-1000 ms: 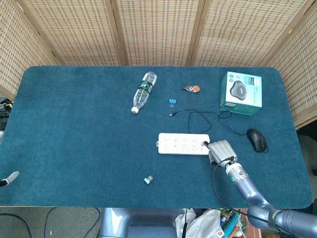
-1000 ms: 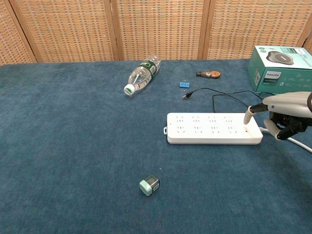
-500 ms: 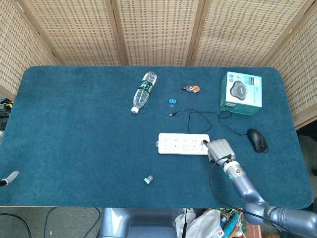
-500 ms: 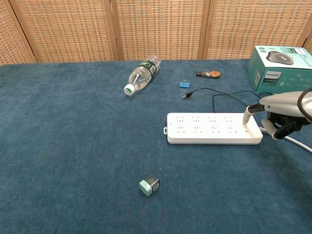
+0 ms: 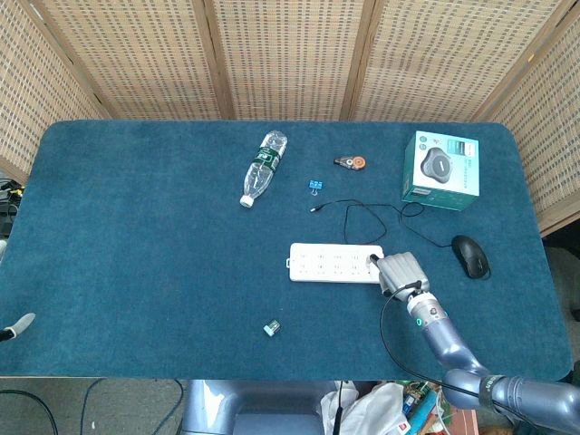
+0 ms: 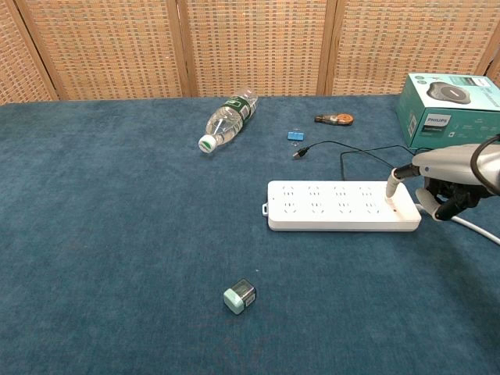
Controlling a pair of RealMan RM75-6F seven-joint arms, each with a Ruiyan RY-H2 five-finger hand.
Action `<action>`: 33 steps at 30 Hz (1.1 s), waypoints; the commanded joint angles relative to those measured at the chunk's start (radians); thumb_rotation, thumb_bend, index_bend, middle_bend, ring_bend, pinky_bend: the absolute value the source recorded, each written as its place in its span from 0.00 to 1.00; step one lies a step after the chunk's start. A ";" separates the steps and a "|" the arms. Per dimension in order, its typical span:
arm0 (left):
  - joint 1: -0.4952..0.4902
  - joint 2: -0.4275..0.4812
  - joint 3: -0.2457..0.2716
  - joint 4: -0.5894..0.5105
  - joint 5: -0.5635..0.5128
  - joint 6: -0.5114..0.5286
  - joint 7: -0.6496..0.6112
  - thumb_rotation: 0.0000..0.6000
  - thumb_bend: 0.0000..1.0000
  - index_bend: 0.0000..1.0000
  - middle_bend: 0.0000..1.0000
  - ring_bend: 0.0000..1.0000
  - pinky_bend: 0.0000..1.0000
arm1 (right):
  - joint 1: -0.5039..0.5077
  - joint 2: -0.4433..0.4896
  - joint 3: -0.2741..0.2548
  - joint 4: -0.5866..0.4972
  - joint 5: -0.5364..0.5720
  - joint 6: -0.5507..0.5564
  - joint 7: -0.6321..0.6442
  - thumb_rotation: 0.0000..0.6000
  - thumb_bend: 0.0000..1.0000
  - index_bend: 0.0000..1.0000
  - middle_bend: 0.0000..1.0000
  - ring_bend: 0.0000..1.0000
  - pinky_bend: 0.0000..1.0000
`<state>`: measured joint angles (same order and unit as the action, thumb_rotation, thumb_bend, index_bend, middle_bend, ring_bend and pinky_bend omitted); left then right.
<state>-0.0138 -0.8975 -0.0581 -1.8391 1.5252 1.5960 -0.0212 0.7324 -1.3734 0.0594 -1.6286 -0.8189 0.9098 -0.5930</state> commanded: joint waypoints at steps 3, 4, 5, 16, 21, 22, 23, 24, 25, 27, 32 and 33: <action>0.000 0.001 -0.001 -0.002 -0.002 0.001 -0.001 1.00 0.00 0.00 0.00 0.00 0.00 | 0.008 -0.007 -0.013 0.010 0.019 0.000 -0.017 1.00 0.82 0.24 0.86 0.91 1.00; 0.001 0.001 -0.001 -0.001 -0.002 0.001 -0.002 1.00 0.00 0.00 0.00 0.00 0.00 | 0.009 -0.009 -0.016 0.014 0.025 0.000 -0.020 1.00 0.82 0.24 0.86 0.91 1.00; 0.001 0.002 -0.001 -0.001 -0.002 0.001 -0.002 1.00 0.00 0.00 0.00 0.00 0.00 | 0.010 -0.011 -0.019 0.017 0.030 -0.001 -0.022 1.00 0.82 0.24 0.86 0.91 1.00; 0.000 0.002 -0.002 -0.007 -0.005 0.000 0.004 1.00 0.00 0.00 0.00 0.00 0.00 | 0.016 -0.010 -0.021 0.002 0.025 0.030 -0.031 1.00 0.82 0.27 0.86 0.91 1.00; 0.000 0.002 -0.001 0.000 -0.004 -0.002 -0.004 1.00 0.00 0.00 0.00 0.00 0.00 | 0.007 0.052 0.016 -0.086 -0.048 0.099 -0.001 1.00 0.82 0.27 0.86 0.91 1.00; 0.001 0.002 0.000 0.001 -0.002 -0.001 -0.006 1.00 0.00 0.00 0.00 0.00 0.00 | 0.003 0.076 0.027 -0.117 -0.066 0.116 0.010 1.00 0.82 0.27 0.86 0.91 1.00; 0.001 0.002 0.001 0.001 -0.001 0.000 -0.007 1.00 0.00 0.00 0.00 0.00 0.00 | -0.002 0.095 0.035 -0.139 -0.083 0.133 0.019 1.00 0.82 0.27 0.86 0.91 1.00; 0.002 0.003 0.001 0.002 0.000 0.000 -0.008 1.00 0.00 0.00 0.00 0.00 0.00 | -0.007 0.110 0.037 -0.157 -0.096 0.143 0.026 1.00 0.82 0.27 0.86 0.91 1.00; 0.002 0.003 0.002 0.003 0.001 0.001 -0.009 1.00 0.00 0.00 0.00 0.00 0.00 | -0.014 0.126 0.041 -0.175 -0.114 0.157 0.035 1.00 0.82 0.27 0.86 0.91 1.00; 0.004 0.004 0.004 0.005 0.003 0.003 -0.016 1.00 0.00 0.00 0.00 0.00 0.00 | -0.050 0.170 0.045 -0.219 -0.190 0.222 0.075 1.00 0.82 0.27 0.86 0.91 1.00; 0.007 -0.002 0.008 0.021 0.010 0.006 -0.020 1.00 0.00 0.00 0.00 0.00 0.00 | -0.176 0.203 0.008 -0.210 -0.422 0.394 0.262 1.00 0.46 0.25 0.71 0.75 0.84; 0.008 -0.004 0.009 0.024 0.011 0.006 -0.019 1.00 0.00 0.00 0.00 0.00 0.00 | -0.196 0.208 -0.003 -0.203 -0.447 0.414 0.291 1.00 0.30 0.22 0.61 0.64 0.75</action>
<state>-0.0064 -0.8995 -0.0501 -1.8171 1.5349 1.6019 -0.0406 0.6214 -1.1989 0.0826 -1.8300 -1.1462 1.2198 -0.4177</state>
